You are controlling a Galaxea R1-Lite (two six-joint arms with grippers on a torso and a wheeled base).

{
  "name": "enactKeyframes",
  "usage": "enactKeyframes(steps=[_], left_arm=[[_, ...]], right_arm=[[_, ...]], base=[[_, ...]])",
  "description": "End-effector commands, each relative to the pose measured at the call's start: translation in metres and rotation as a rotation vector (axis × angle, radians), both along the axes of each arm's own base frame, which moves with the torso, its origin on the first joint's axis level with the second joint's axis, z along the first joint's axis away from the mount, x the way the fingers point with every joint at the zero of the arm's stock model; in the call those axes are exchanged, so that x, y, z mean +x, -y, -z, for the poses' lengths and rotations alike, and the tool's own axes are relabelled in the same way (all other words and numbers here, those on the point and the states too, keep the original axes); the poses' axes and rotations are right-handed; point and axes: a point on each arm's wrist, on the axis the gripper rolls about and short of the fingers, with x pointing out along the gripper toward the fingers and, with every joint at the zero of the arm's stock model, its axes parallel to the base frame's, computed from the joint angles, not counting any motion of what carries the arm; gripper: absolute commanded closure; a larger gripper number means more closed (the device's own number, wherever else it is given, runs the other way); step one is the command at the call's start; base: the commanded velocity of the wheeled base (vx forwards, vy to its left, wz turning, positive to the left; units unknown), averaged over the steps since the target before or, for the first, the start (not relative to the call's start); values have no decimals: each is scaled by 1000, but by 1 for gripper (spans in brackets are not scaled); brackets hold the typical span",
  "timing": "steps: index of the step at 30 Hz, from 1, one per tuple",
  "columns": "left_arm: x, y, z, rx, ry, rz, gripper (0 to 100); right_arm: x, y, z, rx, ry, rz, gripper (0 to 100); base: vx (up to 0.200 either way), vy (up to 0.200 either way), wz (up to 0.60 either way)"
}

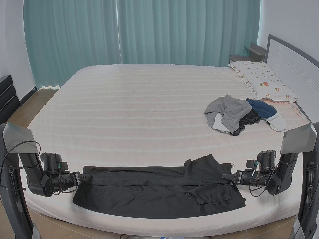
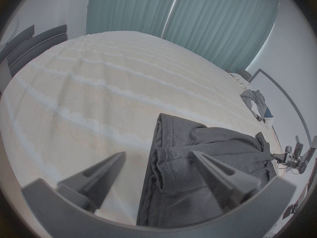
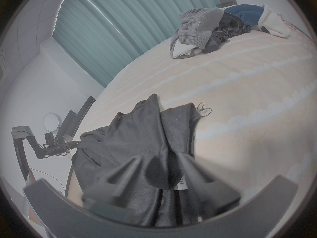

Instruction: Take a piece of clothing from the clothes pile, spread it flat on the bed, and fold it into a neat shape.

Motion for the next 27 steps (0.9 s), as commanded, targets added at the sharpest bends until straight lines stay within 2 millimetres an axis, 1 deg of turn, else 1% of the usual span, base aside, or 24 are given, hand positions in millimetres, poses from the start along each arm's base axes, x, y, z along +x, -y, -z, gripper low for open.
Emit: enactKeyframes(steps=[1,3,6,7,9,11,13,14,15,17,20,23,27], left_arm=[[0,-3,-10,-3,31,-14,0],[-1,-7,-17,-2,52,-29,0],[2,-9,-22,-11,75,-39,0],[5,-9,-25,-45,84,-62,0],[14,-7,-30,-113,106,-109,0],[33,3,-37,-240,128,-171,0],[46,15,-40,-327,112,-202,0],[51,19,-40,-347,97,-206,0],[52,20,-41,-350,96,-207,0],[64,20,-41,-358,46,-219,0],[68,20,-35,-350,-1,-230,0],[67,20,-30,-336,-16,-233,0],[67,20,-27,-312,-18,-234,0]], right_arm=[[-1,1,-6,12,39,8,0],[-1,1,-10,30,61,24,0],[1,3,-14,56,83,49,0],[4,6,-17,73,93,73,0],[6,6,-21,100,96,92,0],[9,7,-24,150,82,126,0],[11,7,-24,180,66,145,0],[12,6,-24,189,60,149,0],[12,6,-23,192,57,150,0],[13,6,-22,209,43,162,0],[14,7,-22,220,39,170,0],[14,7,-21,221,36,171,0],[14,7,-21,222,33,172,0]], base=[[0,0,0],[0,0,0],[0,0,0],[0,0,0],[0,0,0],[0,0,0],[0,0,0],[0,0,0],[0,0,0],[0,0,0],[0,0,0],[0,0,0],[0,0,0]])
